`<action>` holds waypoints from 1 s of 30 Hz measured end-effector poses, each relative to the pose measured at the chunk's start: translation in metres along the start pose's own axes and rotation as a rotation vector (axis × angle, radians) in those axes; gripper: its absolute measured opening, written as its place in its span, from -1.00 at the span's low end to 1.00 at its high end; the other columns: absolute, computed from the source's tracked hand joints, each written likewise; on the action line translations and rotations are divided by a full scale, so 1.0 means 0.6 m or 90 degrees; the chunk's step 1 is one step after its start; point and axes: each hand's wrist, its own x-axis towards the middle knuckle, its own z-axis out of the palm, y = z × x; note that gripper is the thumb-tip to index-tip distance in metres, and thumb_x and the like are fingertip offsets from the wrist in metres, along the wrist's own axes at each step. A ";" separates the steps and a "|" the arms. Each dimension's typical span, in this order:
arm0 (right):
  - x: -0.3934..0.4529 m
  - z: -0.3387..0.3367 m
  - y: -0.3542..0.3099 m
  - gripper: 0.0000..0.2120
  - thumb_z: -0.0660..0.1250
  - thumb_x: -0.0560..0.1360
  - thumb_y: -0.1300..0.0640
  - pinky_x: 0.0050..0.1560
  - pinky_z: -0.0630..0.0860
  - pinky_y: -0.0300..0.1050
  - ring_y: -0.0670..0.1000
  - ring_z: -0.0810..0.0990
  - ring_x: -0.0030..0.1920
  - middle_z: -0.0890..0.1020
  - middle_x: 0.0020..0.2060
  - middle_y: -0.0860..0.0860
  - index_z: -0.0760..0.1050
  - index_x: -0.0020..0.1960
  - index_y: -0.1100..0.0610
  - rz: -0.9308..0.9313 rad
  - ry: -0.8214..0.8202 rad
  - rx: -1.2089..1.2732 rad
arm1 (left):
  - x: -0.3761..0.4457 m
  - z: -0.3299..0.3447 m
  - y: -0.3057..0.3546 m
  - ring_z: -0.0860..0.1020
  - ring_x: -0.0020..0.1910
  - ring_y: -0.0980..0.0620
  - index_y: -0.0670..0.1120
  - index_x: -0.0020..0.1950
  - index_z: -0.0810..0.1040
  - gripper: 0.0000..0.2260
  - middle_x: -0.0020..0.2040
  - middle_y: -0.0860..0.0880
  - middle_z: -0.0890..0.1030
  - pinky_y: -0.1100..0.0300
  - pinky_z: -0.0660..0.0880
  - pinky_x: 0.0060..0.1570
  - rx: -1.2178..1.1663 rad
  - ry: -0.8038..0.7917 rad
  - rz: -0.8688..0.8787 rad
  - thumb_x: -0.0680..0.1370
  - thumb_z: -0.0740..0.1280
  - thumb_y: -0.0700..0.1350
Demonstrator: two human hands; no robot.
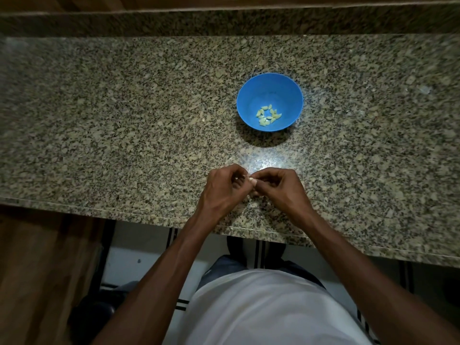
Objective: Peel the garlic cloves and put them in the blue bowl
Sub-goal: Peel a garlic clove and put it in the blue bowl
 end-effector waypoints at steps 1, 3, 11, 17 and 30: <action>0.000 0.001 0.000 -0.91 0.54 0.54 0.15 0.05 0.72 0.12 0.02 0.78 -0.11 0.78 -0.14 0.00 0.74 0.04 0.10 -0.014 0.008 -0.028 | 0.002 -0.002 0.002 0.66 -0.30 0.22 -0.12 0.00 0.70 -0.83 -0.21 0.06 0.70 0.30 0.63 -0.28 -0.005 -0.001 -0.011 0.53 0.53 -0.04; 0.001 0.002 0.000 -0.91 0.53 0.54 0.15 0.02 0.72 -0.02 -0.09 0.76 -0.11 0.78 -0.14 -0.05 0.75 0.04 0.08 -0.047 0.022 -0.083 | 0.007 -0.004 0.004 0.67 -0.27 0.23 -0.09 -0.04 0.72 -0.84 -0.20 0.09 0.70 0.26 0.65 -0.24 -0.020 -0.005 -0.043 0.50 0.56 -0.03; -0.003 -0.004 -0.013 -0.90 0.50 0.56 0.19 -0.10 0.63 -0.33 -0.22 0.71 -0.14 0.76 -0.15 -0.12 0.76 0.04 0.07 -0.170 0.052 -0.214 | 0.006 -0.010 0.018 0.75 -0.21 -0.03 -0.17 -0.09 0.74 -0.84 -0.23 -0.08 0.75 0.08 0.69 -0.16 -0.241 -0.029 -0.207 0.42 0.63 -0.16; -0.008 -0.009 -0.011 -0.90 0.50 0.56 0.20 -0.07 0.65 -0.26 -0.21 0.72 -0.11 0.76 -0.11 -0.11 0.76 0.04 0.08 -0.213 0.049 -0.210 | 0.001 -0.022 0.026 0.74 -0.18 -0.12 -0.23 -0.08 0.73 -0.95 -0.19 -0.20 0.74 0.13 0.68 -0.09 -0.366 -0.067 -0.243 0.48 0.55 -0.30; -0.012 -0.017 0.003 -0.88 0.53 0.52 0.25 0.06 0.70 -0.02 -0.09 0.75 -0.03 0.77 -0.08 -0.09 0.75 0.03 0.09 -0.165 0.018 -0.060 | -0.009 -0.012 0.018 0.71 -0.14 -0.08 -0.29 0.01 0.70 -0.90 -0.11 -0.24 0.73 0.12 0.67 -0.01 -0.447 -0.057 -0.327 0.51 0.51 -0.32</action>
